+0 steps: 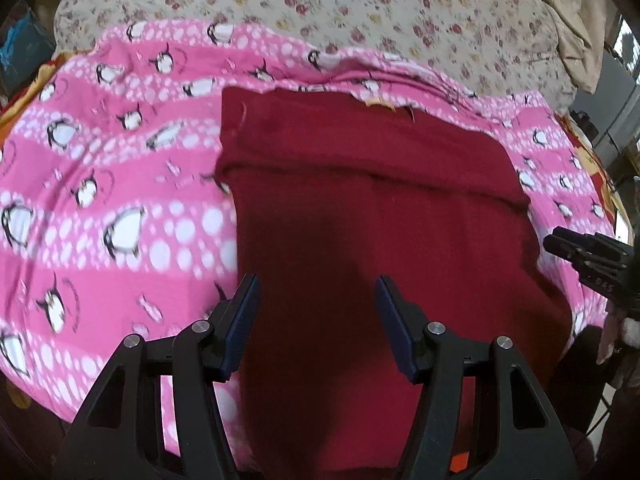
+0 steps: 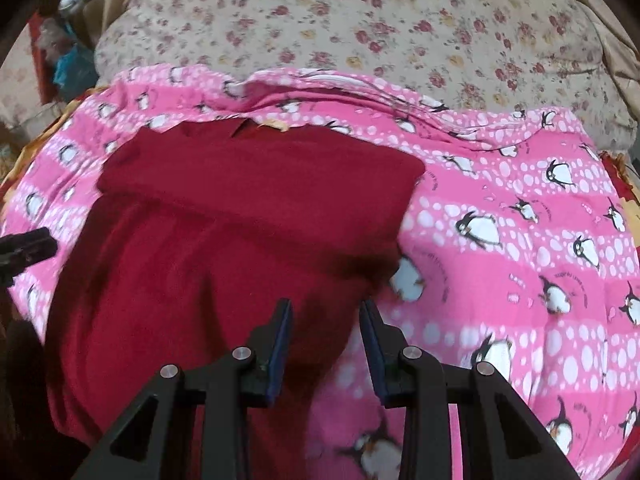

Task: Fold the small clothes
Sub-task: 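Move both grippers to the hem of the folded sweatshirt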

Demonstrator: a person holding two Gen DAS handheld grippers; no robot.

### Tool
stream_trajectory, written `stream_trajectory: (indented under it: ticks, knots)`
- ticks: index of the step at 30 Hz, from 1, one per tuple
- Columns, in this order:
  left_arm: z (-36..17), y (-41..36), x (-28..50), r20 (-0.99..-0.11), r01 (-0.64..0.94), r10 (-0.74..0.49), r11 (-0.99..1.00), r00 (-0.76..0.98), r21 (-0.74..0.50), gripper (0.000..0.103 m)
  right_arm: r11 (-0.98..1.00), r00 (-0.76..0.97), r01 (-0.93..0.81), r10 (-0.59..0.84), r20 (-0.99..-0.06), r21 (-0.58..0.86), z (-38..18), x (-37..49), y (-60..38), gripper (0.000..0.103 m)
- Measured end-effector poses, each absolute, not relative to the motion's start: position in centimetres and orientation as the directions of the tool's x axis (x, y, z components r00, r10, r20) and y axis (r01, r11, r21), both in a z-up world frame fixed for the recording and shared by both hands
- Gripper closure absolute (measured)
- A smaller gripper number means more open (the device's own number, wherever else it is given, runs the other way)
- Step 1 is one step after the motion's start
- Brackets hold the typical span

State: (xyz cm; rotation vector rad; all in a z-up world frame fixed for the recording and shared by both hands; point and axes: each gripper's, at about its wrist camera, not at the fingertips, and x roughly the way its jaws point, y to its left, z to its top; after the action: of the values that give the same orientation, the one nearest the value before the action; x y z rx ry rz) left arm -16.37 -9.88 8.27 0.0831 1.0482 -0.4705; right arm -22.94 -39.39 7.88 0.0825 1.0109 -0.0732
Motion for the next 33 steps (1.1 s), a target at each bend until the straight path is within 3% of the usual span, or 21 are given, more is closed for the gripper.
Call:
stream_trajectory:
  ticks: [10,17,19,22,27,31,32,33]
  knots:
    - [5.7,-7.5,-18.5,-0.875,0.358,-0.318,0.915,0.365,-0.184,0.044,0.984,0.498,0.098,0.08,-0.863,0.148,5.9,-27.8,-41.1,0.064]
    - [4.7,-5.8,-19.7,-0.886,0.33,-0.33,0.918,0.325,-0.22,0.044,0.924,0.503,0.098,0.276,-0.819,0.371,3.0,-28.7,-41.1,0.064]
    - [4.8,-5.2,-20.3,-0.885,0.329,-0.337,0.916,0.322,-0.229,0.044,0.931,0.526,0.061,0.276,-0.804,0.36,3.2,-29.3,-40.7,0.088]
    - [4.8,-4.5,-21.4,-0.887,0.327,-0.337,0.916,0.317,-0.231,0.044,0.968,0.563,0.039,0.183,-0.806,0.247,4.5,-30.6,-40.6,0.093]
    - [4.0,-3.6,-22.6,-0.895,0.302,-0.344,0.918,0.286,-0.256,0.044,0.969,0.563,0.082,0.148,-0.813,0.233,4.5,-31.8,-42.2,0.094]
    - [3.6,-3.0,-23.6,-0.898,0.289,-0.35,0.918,0.268,-0.272,0.044,0.928,0.594,0.087,0.245,-0.767,0.363,5.1,-33.4,-43.3,0.093]
    - [3.5,-2.9,-23.9,-0.899,0.286,-0.353,0.917,0.261,-0.277,0.044,0.919,0.587,0.074,0.274,-0.762,0.387,5.1,-33.9,-43.3,0.092]
    - [3.3,-2.7,-24.2,-0.9,0.284,-0.357,0.916,0.25,-0.284,0.044,0.919,0.567,0.061,0.289,-0.771,0.389,5.0,-34.3,-43.1,0.082]
